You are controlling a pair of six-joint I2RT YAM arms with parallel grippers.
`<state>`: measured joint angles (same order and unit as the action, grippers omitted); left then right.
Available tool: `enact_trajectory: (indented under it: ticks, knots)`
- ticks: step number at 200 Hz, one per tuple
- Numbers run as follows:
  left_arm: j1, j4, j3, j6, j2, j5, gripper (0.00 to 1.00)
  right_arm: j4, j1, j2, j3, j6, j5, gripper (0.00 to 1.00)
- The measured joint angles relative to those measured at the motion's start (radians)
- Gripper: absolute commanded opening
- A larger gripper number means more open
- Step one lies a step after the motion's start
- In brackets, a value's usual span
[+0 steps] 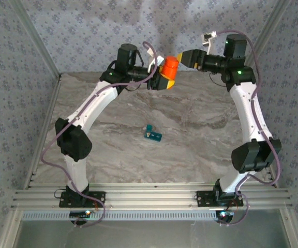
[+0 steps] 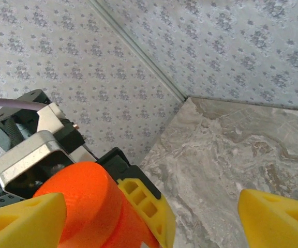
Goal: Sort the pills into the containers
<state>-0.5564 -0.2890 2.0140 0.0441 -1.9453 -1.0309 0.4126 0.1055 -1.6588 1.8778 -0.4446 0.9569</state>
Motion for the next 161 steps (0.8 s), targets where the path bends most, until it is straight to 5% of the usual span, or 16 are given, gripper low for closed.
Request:
enact_trajectory:
  ticks: [59,128,161]
  knots:
    - [0.0,-0.029,0.0,-0.006,-0.008,-0.01,0.0,0.002,0.052,-0.018,0.014,0.001,0.009,0.83]
    - [0.0,-0.052,0.002,-0.01,-0.017,-0.01,0.0,0.003,0.081,-0.029,0.027,0.008,0.032,0.57]
    - [0.0,-0.052,0.002,-0.01,-0.023,-0.013,0.0,0.006,0.082,-0.029,0.027,0.013,0.031,0.64]
